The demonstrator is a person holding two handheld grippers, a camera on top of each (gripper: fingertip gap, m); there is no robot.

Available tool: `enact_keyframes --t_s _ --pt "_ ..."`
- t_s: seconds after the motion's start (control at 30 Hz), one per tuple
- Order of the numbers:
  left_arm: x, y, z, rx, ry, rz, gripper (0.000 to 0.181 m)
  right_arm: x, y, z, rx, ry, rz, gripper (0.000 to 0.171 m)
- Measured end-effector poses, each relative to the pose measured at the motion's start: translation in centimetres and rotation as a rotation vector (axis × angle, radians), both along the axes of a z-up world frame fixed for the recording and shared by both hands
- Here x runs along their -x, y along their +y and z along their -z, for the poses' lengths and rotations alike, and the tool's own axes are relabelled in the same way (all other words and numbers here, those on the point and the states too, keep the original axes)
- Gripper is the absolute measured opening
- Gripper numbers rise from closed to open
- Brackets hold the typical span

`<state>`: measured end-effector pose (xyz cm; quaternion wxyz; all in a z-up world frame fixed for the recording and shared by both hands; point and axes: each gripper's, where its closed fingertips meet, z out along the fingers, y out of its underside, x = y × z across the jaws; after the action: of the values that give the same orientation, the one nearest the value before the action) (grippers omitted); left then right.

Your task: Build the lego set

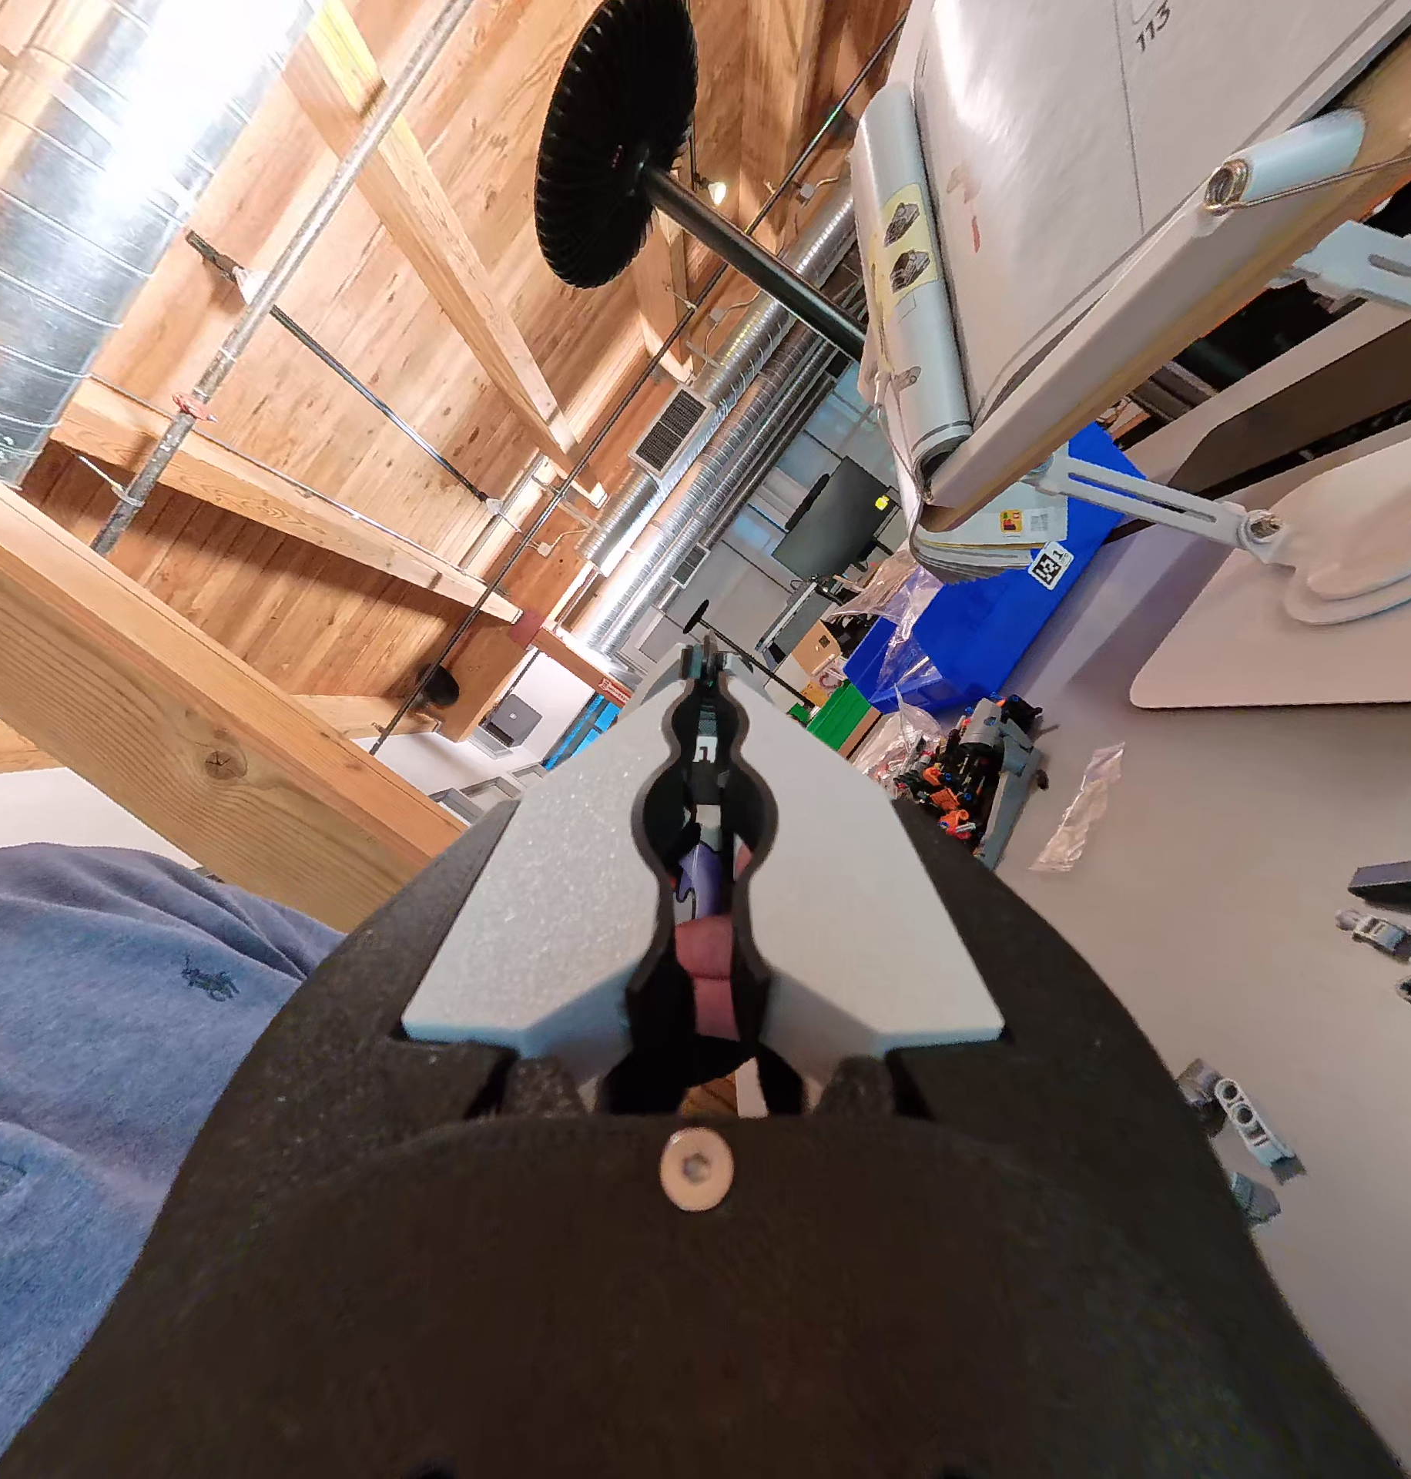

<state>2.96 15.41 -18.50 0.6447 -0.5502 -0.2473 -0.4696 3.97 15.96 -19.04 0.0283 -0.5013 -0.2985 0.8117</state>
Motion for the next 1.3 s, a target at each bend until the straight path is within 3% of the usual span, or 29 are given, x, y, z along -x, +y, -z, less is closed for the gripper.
enact_keyframes --t_s 1.3 --pt "-1.3 -2.0 -0.2 -0.073 -0.080 0.013 0.005 -0.1 -2.2 -1.2 0.018 0.014 0.033 0.000"
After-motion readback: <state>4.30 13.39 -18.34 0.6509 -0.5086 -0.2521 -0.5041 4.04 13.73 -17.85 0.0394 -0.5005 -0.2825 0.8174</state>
